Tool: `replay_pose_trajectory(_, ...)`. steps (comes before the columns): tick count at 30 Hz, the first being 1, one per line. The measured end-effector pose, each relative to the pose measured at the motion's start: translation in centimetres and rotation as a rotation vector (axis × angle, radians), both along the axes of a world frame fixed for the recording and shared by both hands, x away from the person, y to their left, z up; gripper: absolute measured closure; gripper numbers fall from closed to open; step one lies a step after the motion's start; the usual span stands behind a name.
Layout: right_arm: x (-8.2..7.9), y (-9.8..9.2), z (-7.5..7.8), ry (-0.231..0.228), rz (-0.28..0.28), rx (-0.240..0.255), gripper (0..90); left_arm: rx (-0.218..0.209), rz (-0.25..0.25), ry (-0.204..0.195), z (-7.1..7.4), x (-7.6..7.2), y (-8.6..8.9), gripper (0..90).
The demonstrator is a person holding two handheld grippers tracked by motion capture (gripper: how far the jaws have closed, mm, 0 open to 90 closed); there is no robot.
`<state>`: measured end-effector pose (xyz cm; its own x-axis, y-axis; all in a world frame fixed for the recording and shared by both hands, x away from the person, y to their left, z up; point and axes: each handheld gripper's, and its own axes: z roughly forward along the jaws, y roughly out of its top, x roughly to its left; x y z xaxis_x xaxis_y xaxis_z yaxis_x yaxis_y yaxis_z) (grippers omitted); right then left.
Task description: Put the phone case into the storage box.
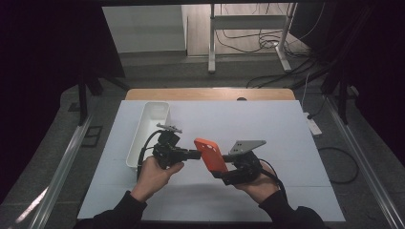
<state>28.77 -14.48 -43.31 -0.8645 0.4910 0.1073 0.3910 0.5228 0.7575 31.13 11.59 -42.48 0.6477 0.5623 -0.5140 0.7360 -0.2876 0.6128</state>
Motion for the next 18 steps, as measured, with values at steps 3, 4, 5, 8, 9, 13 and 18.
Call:
replay_pose_trajectory(3,-0.2,-0.2,0.0,-0.013,-0.003,-0.025,26.8,0.013,0.004,-0.005,-0.1,0.1,0.1,89.0)
replay_pose_trajectory(4,-0.2,-0.2,-0.1,-0.014,-0.002,-0.03,26.1,0.019,0.005,-0.007,-0.1,0.1,0.2,89.0)
replay_pose_trajectory(5,-0.2,-0.3,-0.1,-0.012,0.001,-0.034,25.5,0.021,0.006,-0.008,-0.1,0.1,0.2,89.1)
replay_pose_trajectory(8,-0.3,-0.5,-0.2,-0.009,-0.004,-0.04,23.3,0.024,0.009,-0.012,-0.1,0.2,0.4,89.1)
replay_pose_trajectory(9,-0.3,-0.6,-0.3,-0.005,-0.005,-0.041,21.7,0.024,0.009,-0.012,-0.1,0.2,0.4,89.0)
replay_pose_trajectory(13,-0.4,-0.9,-0.3,0.002,-0.026,-0.046,15.7,0.033,0.013,-0.021,0.1,0.3,0.9,89.1)
replay_pose_trajectory(18,-0.5,-1.4,-0.4,0.021,-0.041,-0.054,10.6,0.046,0.024,-0.028,0.3,0.4,1.5,89.1)
